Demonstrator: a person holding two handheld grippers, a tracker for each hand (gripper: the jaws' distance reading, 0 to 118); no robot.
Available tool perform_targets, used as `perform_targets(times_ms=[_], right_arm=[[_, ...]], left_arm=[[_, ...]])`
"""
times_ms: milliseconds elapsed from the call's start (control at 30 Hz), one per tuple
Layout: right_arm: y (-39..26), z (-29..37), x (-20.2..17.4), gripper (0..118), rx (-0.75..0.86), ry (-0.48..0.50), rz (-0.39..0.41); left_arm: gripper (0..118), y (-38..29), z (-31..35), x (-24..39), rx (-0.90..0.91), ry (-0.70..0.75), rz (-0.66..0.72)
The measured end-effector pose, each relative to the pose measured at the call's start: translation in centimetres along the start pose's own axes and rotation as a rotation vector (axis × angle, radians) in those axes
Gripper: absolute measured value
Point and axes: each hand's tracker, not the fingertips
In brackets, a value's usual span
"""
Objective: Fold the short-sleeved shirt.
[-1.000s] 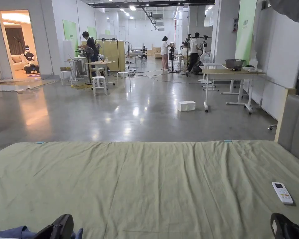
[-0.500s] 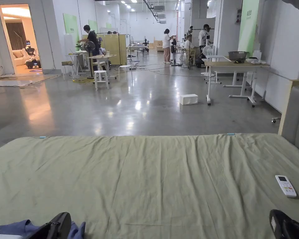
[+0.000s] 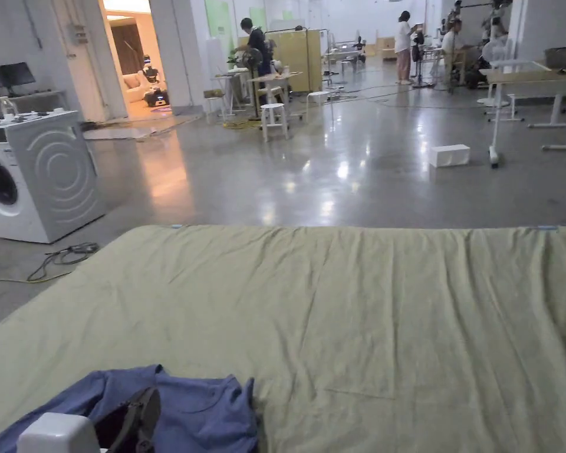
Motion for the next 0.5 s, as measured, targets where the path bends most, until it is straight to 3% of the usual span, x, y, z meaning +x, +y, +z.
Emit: perform_targets(times_ms=[100,233,267,300,400,500], right_arm=[[-0.7,-0.3,0.2,0,-0.028,0.003,-0.006],[-2.4,-1.5,0.8,0,-0.119,0.013,-0.106],[-2.5,-1.7,0.9,0,-0.112,0.016,-0.095],[-2.9,-2.1,0.8,0,-0.133,0.018,-0.108],[-3.9,-3.6,0.2,0,-0.199,0.028,-0.136],[-5.0,-4.9,-0.6,0,-0.280,0.069,-0.146]], left_arm=[[0,-0.7,-1.6,-2.2,-0.054,0.045,-0.028],[0,-2.8,-6.2,-5.9,-0.155,0.076,-0.032],[0,-3.3,-7.5,-6.7,-0.199,0.072,-0.012],[16,-4.3,-9.7,-8.1,-0.279,0.066,0.027],[95,-8.3,-15.8,-11.3,-0.400,-0.001,0.162],[96,-12.2,-21.3,-13.0,-0.558,0.042,0.119]])
